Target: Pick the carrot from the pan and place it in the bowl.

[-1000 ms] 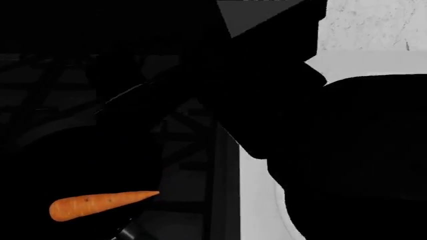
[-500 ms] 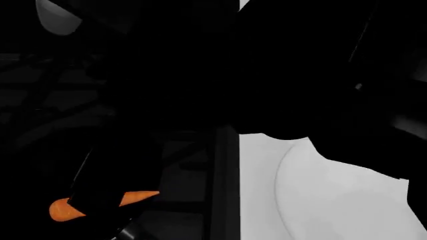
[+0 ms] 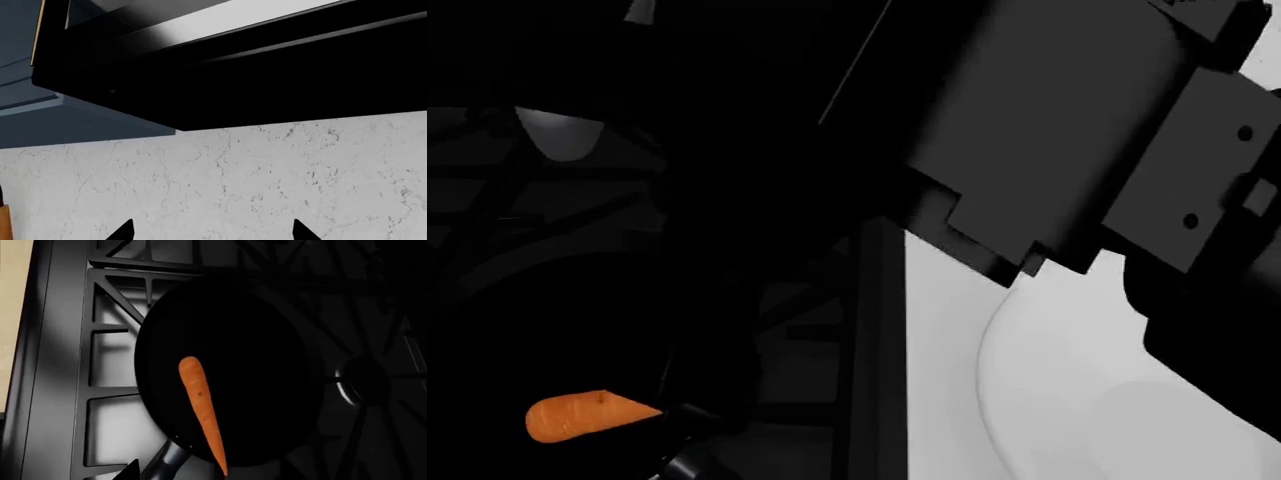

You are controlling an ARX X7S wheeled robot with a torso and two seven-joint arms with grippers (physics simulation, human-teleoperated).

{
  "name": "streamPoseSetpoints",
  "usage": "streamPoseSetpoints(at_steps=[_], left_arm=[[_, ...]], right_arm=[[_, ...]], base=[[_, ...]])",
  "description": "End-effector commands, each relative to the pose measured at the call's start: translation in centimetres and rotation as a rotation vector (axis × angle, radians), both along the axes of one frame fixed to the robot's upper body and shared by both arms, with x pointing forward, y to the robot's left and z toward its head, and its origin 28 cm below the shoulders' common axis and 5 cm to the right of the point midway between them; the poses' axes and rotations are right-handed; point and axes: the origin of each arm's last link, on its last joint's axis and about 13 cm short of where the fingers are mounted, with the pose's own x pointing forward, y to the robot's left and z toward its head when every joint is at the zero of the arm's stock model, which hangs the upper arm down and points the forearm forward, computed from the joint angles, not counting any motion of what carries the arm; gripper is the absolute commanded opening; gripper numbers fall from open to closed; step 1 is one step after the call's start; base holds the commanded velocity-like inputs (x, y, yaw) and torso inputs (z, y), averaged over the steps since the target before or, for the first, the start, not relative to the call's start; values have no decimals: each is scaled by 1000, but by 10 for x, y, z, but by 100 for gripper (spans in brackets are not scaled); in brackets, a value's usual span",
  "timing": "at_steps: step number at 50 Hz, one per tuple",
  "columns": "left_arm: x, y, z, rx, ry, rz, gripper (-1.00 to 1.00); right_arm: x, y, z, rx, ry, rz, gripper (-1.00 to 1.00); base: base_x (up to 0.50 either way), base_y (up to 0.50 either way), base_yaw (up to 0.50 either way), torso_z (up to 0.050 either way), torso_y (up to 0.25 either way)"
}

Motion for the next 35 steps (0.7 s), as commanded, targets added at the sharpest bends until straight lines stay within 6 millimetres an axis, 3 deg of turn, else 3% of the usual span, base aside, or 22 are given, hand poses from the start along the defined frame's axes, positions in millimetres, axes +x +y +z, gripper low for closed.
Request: streamPoseSetpoints(at_steps=[1, 10, 35], left_arm=[[-2, 4, -4, -10, 3, 23, 100], [-9, 10, -7, -23, 5, 52, 100], [-12, 16, -14, -37, 14, 89, 100]], right_arm=[[10, 8, 2, -62, 14, 13, 100], [12, 26, -2, -96, 16, 91, 100], [19, 50, -5, -174, -26, 182, 100]], base=[[0, 0, 0, 0, 0], [0, 0, 0, 0, 0], [0, 0, 0, 0, 0]])
